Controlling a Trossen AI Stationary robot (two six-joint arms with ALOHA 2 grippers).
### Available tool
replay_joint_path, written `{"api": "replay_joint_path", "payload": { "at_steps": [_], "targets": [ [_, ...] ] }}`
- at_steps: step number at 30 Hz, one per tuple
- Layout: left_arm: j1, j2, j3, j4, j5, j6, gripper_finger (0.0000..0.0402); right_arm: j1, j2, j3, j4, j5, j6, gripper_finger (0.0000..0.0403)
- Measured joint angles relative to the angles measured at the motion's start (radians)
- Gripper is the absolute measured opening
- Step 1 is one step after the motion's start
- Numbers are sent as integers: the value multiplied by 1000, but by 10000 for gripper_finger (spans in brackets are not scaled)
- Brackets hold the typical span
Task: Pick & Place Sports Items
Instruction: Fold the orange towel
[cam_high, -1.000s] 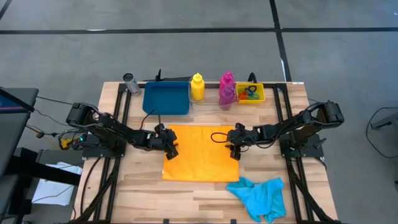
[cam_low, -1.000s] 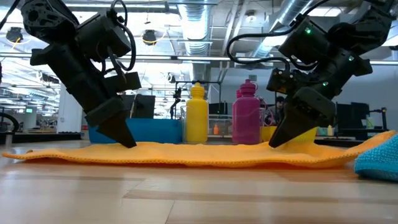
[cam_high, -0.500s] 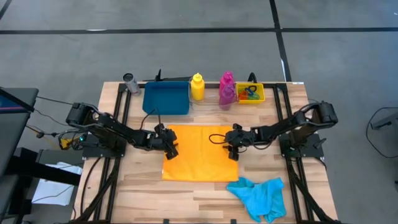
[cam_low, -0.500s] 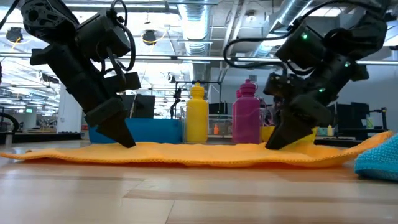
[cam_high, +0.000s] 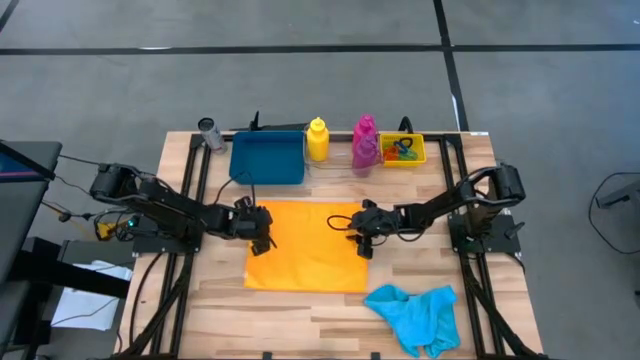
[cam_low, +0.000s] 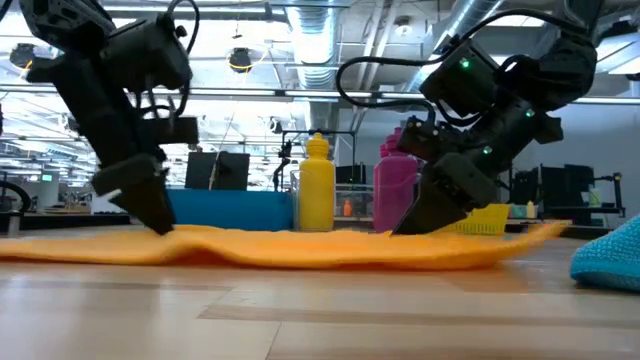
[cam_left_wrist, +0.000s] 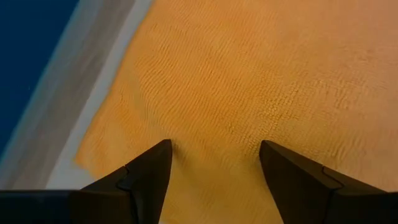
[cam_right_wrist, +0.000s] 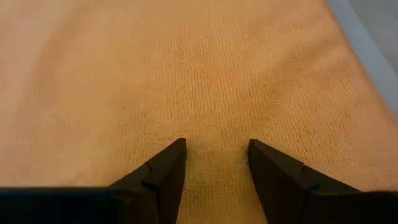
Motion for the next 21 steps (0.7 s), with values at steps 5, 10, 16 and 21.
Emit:
{"api": "replay_joint_path", "payload": {
  "at_steps": [5, 10, 16, 21],
  "targets": [
    [1, -32, 0, -67, 0, -6, 241, 0, 2, 10, -4, -2, 1, 169],
    [0, -32, 0, -41, -7, -9, 241, 0, 3, 23, -5, -3, 2, 169],
    [0, -33, 1, 10, -5, -10, 241, 1, 4, 36, -5, -5, 2, 169],
    [0, -34, 2, 29, -1, -12, 241, 1, 3, 37, -3, -5, 2, 169]
  ]
}}
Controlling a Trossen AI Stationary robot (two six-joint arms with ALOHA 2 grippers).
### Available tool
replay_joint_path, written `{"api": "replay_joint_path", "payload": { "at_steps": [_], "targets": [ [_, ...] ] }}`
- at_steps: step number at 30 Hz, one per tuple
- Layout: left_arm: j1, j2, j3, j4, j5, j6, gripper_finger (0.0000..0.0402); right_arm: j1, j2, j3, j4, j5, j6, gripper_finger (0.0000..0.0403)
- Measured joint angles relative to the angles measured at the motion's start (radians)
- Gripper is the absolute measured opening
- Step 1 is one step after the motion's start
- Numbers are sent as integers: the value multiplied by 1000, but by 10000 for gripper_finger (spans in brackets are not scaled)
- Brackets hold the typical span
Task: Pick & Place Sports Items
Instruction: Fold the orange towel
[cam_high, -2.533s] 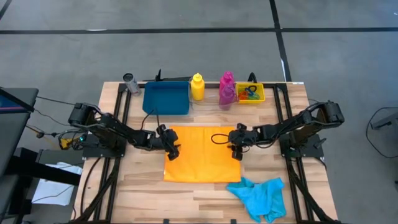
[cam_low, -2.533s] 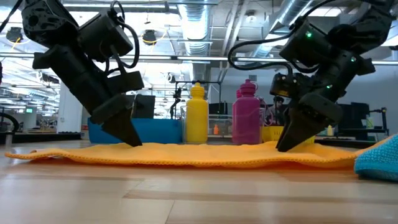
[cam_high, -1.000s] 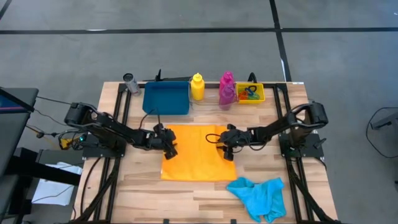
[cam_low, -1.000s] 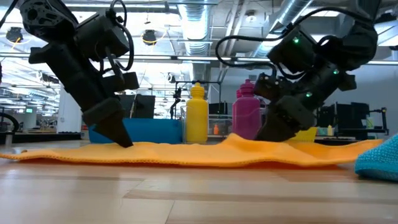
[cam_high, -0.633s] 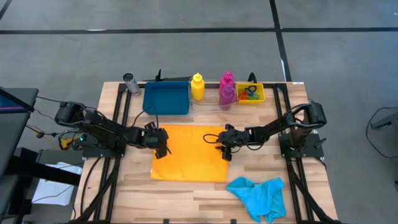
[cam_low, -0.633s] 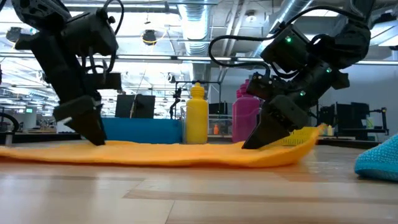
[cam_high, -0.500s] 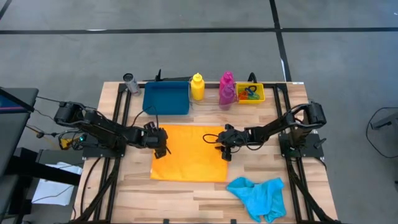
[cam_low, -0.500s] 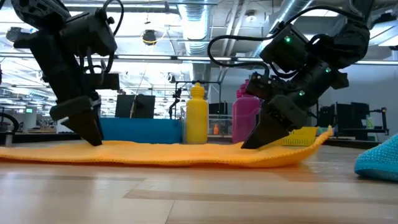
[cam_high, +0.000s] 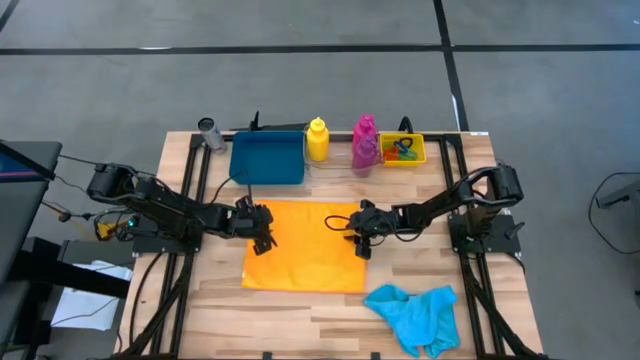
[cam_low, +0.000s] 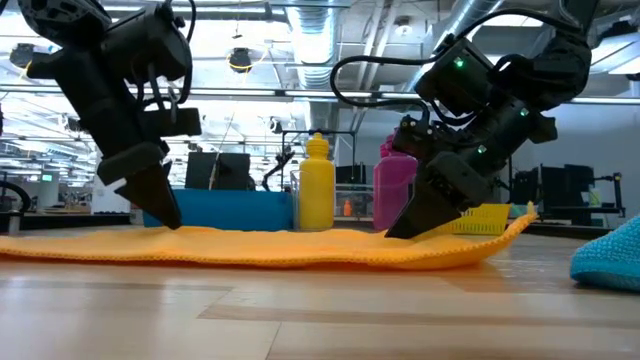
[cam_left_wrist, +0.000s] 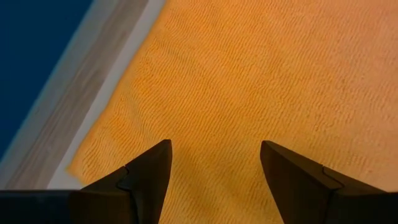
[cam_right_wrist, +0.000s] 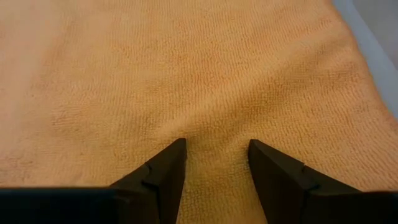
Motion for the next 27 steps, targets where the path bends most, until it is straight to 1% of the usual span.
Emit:
{"api": "replay_joint_path", "payload": {
  "at_steps": [6, 13, 16, 19, 21, 24, 25, 27],
  "targets": [
    [0, 0, 1, 32, 0, 1, 241, 1, -38, -3, -17, -8, -3, 169],
    [0, -1, 1, 66, 0, 3, 241, 5, -114, -2, -7, -15, -6, 169],
    [0, -1, 2, 106, 3, 3, 241, 4, -152, -2, -3, -13, -7, 169],
    [0, -2, 2, 165, 10, 2, 241, 5, -194, -2, 0, 60, -18, 169],
    [0, -2, 2, 195, 11, -8, 241, 4, -221, -1, 3, 132, -43, 169],
    [5, -30, 2, 193, 29, -55, 241, -1, -247, -1, 5, 257, -57, 169],
    [11, -47, 3, 180, 52, -78, 241, -9, -255, -1, 5, 275, -57, 169],
    [29, -94, 3, 151, 106, -131, 241, -39, -269, -1, 6, 263, -49, 169]
  ]
}}
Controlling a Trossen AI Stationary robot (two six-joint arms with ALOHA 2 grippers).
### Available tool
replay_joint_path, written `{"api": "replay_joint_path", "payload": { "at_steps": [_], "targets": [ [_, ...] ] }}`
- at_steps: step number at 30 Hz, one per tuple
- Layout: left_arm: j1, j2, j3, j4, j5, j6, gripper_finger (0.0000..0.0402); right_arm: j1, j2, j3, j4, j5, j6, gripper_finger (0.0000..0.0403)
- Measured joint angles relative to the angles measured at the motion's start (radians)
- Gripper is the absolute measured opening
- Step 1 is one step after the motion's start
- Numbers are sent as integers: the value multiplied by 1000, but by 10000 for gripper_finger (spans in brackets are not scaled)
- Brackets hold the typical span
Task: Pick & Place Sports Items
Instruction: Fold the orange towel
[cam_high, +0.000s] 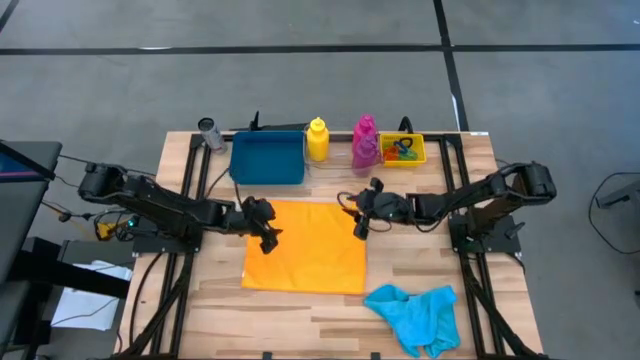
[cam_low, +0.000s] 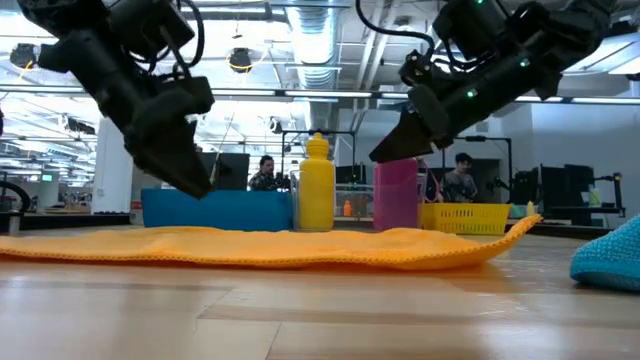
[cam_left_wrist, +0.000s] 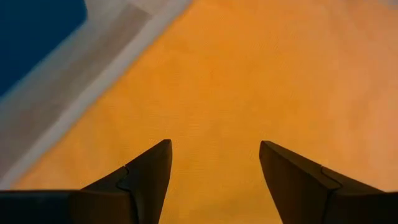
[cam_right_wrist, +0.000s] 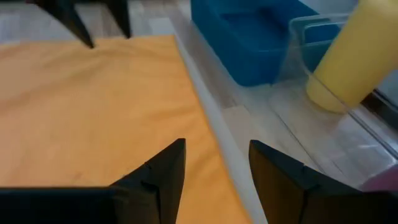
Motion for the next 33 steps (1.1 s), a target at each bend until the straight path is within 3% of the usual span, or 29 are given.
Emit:
{"api": "replay_joint_path", "payload": {
  "at_steps": [9, 13, 19, 26, 33],
  "targets": [
    [158, -277, 1, -132, 86, -102, 241, -243, -3, 1, 20, -304, 65, 169],
    [216, -345, 1, -277, 86, -150, 241, -286, -3, -18, 18, -390, 104, 169],
    [261, -334, -7, -424, 72, -235, 241, -245, -3, -115, 24, -359, 167, 169],
    [327, -307, -116, -306, 73, -327, 241, -232, -3, -236, 155, -238, 211, 169],
    [420, -300, -201, -140, 135, -420, 241, -241, -3, -303, 263, -225, 242, 169]
  ]
}}
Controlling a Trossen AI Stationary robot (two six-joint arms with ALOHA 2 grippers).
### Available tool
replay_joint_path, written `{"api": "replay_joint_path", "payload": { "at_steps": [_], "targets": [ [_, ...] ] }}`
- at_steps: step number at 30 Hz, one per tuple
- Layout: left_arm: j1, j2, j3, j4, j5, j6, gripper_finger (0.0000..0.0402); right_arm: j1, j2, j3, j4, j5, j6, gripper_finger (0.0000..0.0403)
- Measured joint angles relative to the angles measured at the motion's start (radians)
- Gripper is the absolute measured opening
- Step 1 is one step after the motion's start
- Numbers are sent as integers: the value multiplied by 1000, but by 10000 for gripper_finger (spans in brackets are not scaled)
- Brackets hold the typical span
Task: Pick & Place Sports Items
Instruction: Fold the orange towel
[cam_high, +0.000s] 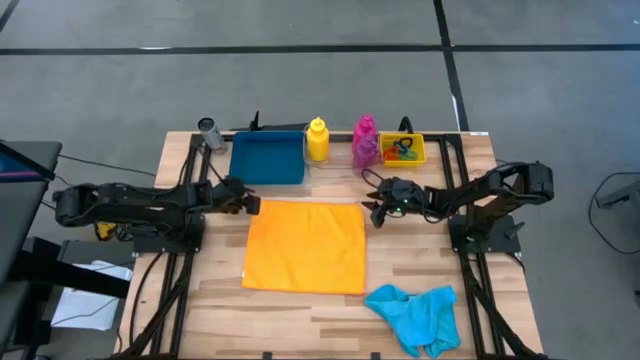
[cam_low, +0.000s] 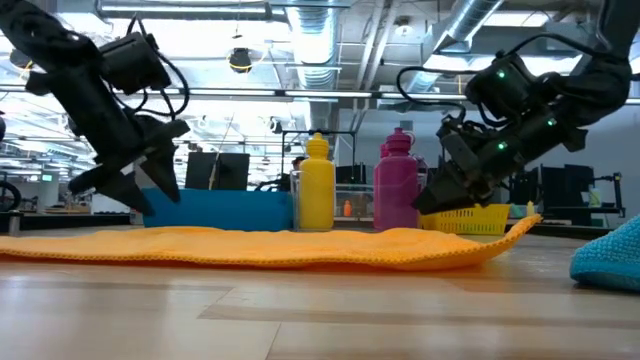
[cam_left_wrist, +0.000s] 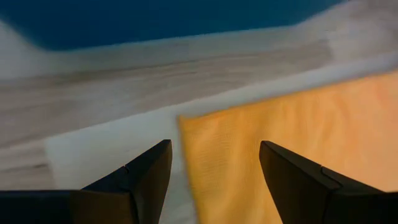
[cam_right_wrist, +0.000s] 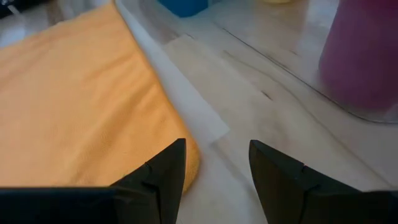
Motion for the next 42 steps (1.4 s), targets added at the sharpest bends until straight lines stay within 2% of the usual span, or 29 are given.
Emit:
{"api": "replay_joint_path", "payload": {
  "at_steps": [3, 7, 15, 20, 27, 33, 42],
  "targets": [
    [33, 12, -23, -1, 23, -18, 241, 3, 0, -3, 0, 0, 3, 169],
    [76, 52, -55, 102, 51, -19, 241, 4, 0, -3, 0, -2, 5, 169],
    [109, 251, -51, 337, 104, -22, 241, 66, 0, -3, -6, -6, 26, 169],
    [109, 329, -34, 368, 129, -33, 238, 98, 0, -3, -7, 28, 46, 169],
    [108, 325, -36, 349, 137, -8, 183, 137, 0, -3, -13, 85, 48, 169],
    [108, 290, -38, 280, 212, 16, 134, 148, 0, -3, -48, 103, 81, 169],
    [114, 218, -43, 238, 252, 94, 108, 148, 0, -3, -69, 105, 97, 169]
  ]
}}
